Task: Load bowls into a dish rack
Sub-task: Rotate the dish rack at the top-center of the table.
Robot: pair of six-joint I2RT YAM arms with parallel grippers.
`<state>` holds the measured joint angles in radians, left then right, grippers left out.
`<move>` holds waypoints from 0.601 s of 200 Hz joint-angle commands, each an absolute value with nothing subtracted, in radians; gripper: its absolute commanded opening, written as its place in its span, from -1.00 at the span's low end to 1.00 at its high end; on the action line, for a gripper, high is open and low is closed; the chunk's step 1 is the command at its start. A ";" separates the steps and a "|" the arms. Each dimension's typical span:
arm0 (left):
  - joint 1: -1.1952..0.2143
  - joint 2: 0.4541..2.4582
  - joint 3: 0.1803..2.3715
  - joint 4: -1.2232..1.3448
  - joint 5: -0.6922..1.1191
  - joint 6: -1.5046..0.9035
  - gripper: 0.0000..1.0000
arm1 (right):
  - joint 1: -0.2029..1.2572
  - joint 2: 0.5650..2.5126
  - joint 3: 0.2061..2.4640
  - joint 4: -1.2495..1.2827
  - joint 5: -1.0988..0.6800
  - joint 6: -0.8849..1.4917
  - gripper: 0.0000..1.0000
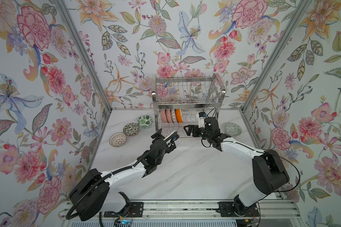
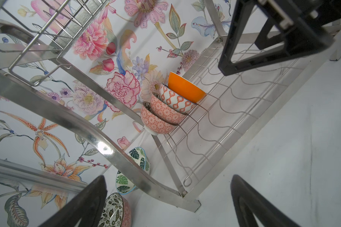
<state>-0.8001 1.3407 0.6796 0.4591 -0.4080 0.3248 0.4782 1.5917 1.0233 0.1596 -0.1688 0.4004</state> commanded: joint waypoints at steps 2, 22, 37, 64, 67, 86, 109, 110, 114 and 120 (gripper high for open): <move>-0.810 1.316 0.703 0.404 -0.420 0.242 0.98 | 0.481 1.525 0.987 0.087 -0.108 0.351 0.98; -0.816 1.318 0.707 0.395 -0.420 0.207 0.98 | 0.477 1.474 0.966 0.046 -0.085 0.338 0.98; -0.824 1.325 0.719 0.395 -0.410 0.180 0.98 | 0.464 1.426 0.946 0.013 -0.054 0.334 0.99; -0.834 1.351 0.755 0.408 -0.389 0.146 0.99 | 0.418 1.323 0.901 -0.032 0.007 0.334 0.99; -0.835 1.356 0.761 0.409 -0.386 0.145 0.99 | 0.412 1.309 0.896 -0.034 0.009 0.336 0.98; -0.847 1.388 0.795 0.422 -0.378 0.142 0.98 | 0.364 1.252 0.871 -0.048 0.027 0.337 0.99; -0.862 1.430 0.838 0.438 -0.372 0.139 0.98 | 0.289 1.222 0.868 -0.072 0.026 0.345 0.98; -0.863 1.432 0.839 0.439 -0.371 0.139 0.98 | 0.284 1.222 0.868 -0.072 0.024 0.345 0.98; -0.867 1.437 0.844 0.443 -0.368 0.139 0.99 | 0.267 1.222 0.869 -0.072 0.013 0.350 0.98; -0.870 1.446 0.852 0.451 -0.367 0.140 0.98 | 0.241 1.225 0.874 -0.072 -0.009 0.356 0.98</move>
